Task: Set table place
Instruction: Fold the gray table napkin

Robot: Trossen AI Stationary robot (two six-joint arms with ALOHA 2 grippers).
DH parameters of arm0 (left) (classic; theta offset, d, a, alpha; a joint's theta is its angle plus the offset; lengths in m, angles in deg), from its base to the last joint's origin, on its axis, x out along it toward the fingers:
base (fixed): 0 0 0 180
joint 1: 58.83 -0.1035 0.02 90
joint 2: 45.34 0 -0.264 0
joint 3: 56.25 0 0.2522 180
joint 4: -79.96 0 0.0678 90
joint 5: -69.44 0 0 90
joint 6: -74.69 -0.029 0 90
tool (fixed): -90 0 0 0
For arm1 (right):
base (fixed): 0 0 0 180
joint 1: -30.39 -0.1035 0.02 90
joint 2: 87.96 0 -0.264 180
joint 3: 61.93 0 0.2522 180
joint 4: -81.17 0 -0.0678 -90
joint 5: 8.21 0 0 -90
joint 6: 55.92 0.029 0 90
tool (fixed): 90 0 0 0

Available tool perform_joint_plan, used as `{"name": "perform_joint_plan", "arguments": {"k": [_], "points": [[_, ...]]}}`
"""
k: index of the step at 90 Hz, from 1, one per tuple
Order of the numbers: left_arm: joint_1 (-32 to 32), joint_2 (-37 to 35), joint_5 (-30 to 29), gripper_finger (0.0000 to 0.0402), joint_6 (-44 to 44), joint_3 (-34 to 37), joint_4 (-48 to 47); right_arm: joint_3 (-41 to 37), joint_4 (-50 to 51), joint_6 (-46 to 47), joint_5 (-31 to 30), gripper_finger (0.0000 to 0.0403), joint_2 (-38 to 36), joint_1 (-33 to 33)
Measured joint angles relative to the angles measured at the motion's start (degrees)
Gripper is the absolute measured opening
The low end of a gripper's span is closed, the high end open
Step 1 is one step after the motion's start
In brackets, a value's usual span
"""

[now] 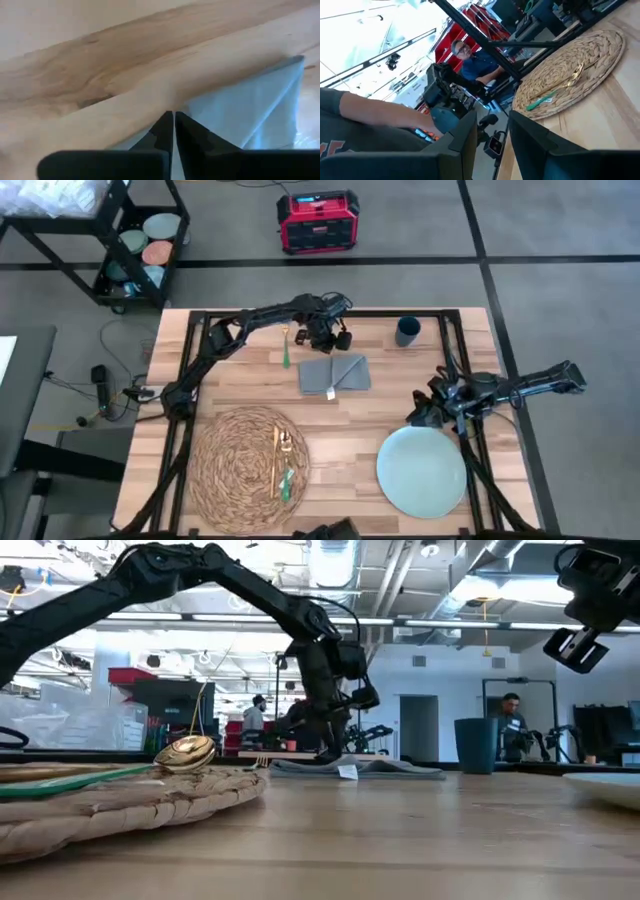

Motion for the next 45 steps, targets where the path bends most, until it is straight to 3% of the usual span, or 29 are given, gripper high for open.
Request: {"name": "perform_joint_plan", "arguments": {"k": [45], "points": [[2.08, 0.0, -0.29, 0.0, 13.11, 0.0, 7.88, 0.0, -3.48, 0.55, -0.56, 0.0102, 0.0, -0.02]]}}
